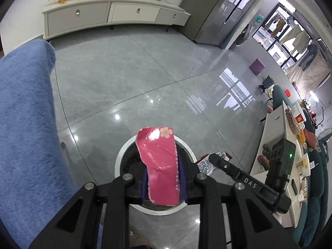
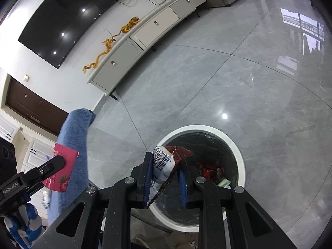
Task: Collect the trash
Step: 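Carry both items over the black bin and open both tools to drop them, then move both open tools back over the rug toward the remaining wrappers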
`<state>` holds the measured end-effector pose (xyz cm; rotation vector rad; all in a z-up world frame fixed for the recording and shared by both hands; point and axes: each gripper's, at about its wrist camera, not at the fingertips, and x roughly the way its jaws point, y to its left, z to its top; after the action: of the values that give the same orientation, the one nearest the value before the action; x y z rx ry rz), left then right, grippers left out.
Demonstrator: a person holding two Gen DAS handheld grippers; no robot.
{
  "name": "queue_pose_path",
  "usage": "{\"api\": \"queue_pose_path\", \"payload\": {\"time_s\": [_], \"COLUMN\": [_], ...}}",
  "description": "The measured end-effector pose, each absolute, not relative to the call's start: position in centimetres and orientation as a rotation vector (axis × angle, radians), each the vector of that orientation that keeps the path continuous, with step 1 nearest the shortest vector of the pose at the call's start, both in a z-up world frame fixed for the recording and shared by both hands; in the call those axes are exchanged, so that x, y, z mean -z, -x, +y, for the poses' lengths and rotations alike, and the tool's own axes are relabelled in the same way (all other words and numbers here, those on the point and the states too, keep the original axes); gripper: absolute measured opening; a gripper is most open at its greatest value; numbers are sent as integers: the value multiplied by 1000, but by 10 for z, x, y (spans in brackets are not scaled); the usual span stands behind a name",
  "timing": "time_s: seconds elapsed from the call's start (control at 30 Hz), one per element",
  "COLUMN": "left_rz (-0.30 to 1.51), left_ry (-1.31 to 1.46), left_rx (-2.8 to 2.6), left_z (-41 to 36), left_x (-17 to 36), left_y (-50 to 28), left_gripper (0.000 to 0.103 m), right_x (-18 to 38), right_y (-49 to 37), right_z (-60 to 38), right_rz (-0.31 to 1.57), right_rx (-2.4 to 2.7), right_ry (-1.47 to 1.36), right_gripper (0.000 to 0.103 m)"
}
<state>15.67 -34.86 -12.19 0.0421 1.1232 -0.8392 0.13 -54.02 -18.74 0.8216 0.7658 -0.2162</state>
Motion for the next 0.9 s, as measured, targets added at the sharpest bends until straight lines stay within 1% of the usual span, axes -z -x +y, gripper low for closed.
{"api": "queue_pose_path", "payload": {"time_s": [0.1, 0.17, 0.2, 0.23, 0.3, 0.53, 0.77, 0.9], "left_rz": [1147, 1164, 1164, 1160, 1158, 1099, 975, 906], "left_ry": [-26, -7, 1, 11, 22, 2, -33, -32], "left_rx": [847, 855, 856, 856, 866, 860, 790, 737], "left_z": [-356, -359, -361, -361, -362, -347, -305, -271], "left_x": [131, 135, 136, 135, 135, 112, 72, 46], "left_y": [-161, -164, -164, -164, -164, -155, -131, -118], "left_gripper": [26, 37, 50, 57, 58, 58, 58, 58], "right_x": [191, 191, 191, 190, 190, 182, 152, 127], "right_y": [-6, -8, -9, -9, -8, 0, 13, 17], "right_z": [-540, -538, -538, -539, -539, -535, -523, -508], "right_rz": [778, 784, 787, 788, 789, 774, 722, 684], "right_rx": [222, 232, 239, 243, 253, 270, 259, 223], "right_ry": [-812, -803, -798, -797, -794, -788, -770, -739], "right_gripper": [26, 29, 31, 31, 39, 40, 40, 47]}}
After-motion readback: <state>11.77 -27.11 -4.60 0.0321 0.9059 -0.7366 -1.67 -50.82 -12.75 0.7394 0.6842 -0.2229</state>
